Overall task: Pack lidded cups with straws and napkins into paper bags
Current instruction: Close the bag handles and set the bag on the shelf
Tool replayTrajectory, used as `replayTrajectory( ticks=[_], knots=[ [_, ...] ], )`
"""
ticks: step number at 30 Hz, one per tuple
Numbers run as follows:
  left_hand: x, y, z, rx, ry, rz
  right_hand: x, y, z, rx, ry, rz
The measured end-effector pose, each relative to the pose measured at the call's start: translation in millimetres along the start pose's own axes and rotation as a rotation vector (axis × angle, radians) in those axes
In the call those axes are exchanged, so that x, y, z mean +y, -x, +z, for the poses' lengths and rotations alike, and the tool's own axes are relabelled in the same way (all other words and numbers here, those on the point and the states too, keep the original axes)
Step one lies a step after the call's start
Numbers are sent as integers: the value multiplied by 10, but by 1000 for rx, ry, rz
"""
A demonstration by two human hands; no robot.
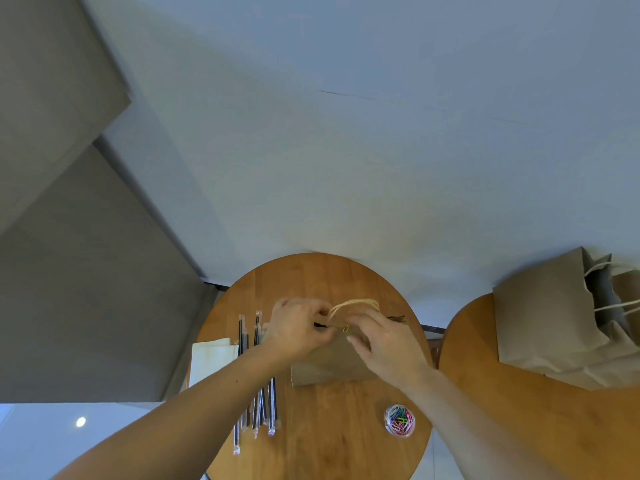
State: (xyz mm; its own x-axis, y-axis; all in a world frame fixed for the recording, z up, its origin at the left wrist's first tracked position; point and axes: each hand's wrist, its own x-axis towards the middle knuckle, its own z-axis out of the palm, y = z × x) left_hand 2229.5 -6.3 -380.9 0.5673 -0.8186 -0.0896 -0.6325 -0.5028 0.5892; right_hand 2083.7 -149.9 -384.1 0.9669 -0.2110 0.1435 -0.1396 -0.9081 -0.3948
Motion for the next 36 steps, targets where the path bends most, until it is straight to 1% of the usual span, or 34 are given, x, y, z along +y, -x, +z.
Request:
replayTrajectory(
  ticks=[2, 3, 4, 6, 8, 9, 12, 15, 18, 21, 23, 28, 30, 33, 36],
  knots=[
    [-136, 78, -36, -51, 47, -41, 70, 149, -50, 133, -53, -87],
    [-206, 125, -49, -74, 78, -68, 135, 213, -73, 177, -69, -81],
    [-270, 172, -53, -90, 117, -94, 216, 265, -94, 207, -70, -37],
    [-405, 251, -15, -85, 223, -168, 392, 334, -137, 215, -46, 141],
    [-535, 296, 47, -59, 347, -272, 550, 375, -143, 140, -81, 353],
    [-585, 315, 76, -65, 390, -315, 614, 383, -127, 63, -127, 420],
    [-649, 341, 152, -130, 404, -362, 739, 356, -5, -185, -288, 478],
    [-635, 309, 208, -129, 426, -384, 833, 322, 154, -283, -389, 549],
    [-643, 310, 254, -118, 447, -436, 926, 311, 286, -307, -396, 554],
    [-633, 328, 258, -69, 461, -504, 1029, 268, 388, -237, -279, 530],
    [-580, 357, 239, -15, 467, -522, 1071, 264, 429, -169, -280, 505],
    [-385, 568, 112, 81, 612, -535, 1003, 223, 346, -63, -432, 434],
    [-315, 641, 15, 156, 654, -561, 920, 154, 262, -32, -465, 416],
    [-233, 741, -173, 264, 767, -528, 670, 0, 112, 31, -559, 384],
    [-135, 926, -436, 366, 872, -472, 243, -148, -100, 109, -641, 367]
  ],
)
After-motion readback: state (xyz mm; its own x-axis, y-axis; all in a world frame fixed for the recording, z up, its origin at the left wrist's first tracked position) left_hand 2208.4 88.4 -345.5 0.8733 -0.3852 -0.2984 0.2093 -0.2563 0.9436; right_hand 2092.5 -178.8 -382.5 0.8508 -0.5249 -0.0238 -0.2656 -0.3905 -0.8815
